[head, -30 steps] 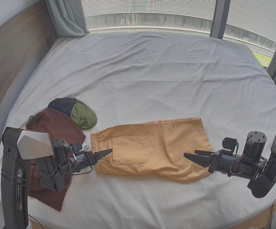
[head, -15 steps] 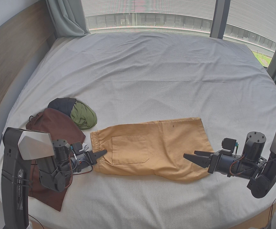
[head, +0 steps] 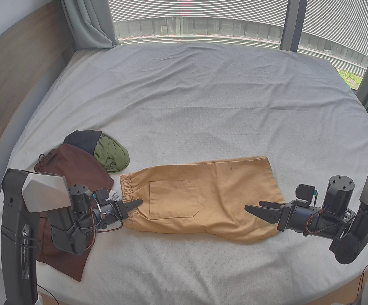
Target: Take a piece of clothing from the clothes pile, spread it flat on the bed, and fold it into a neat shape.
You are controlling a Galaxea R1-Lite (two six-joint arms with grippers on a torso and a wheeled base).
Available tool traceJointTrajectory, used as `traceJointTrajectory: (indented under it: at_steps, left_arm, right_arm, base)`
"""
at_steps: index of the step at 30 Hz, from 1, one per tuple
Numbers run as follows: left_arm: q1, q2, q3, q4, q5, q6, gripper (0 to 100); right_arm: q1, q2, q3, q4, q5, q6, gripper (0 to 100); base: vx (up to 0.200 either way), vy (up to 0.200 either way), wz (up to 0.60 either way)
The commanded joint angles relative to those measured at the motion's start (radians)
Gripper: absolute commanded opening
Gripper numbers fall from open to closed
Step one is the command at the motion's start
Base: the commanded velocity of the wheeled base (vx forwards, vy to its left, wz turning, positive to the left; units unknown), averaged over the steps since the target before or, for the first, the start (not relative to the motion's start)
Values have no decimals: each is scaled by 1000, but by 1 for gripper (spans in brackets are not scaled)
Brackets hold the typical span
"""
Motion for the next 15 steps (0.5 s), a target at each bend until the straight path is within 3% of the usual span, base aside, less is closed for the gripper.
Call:
traceJointTrajectory:
  at_steps: [1,11,15]
  left_arm:
    - [1,-4,2,-1,0,-1,0]
    - [12,-39,8,-1,-3,-1,0]
    - [36,-102,46,-1,-46,-7,0]
  right_arm:
    - [0,1,0,-1,0,0,100]
    - [0,1,0,-1,0,0,100]
    - [0,1,0,-1,0,0,100]
  base:
    - [0,0,0]
    - [0,0,0]
    - [0,0,0]
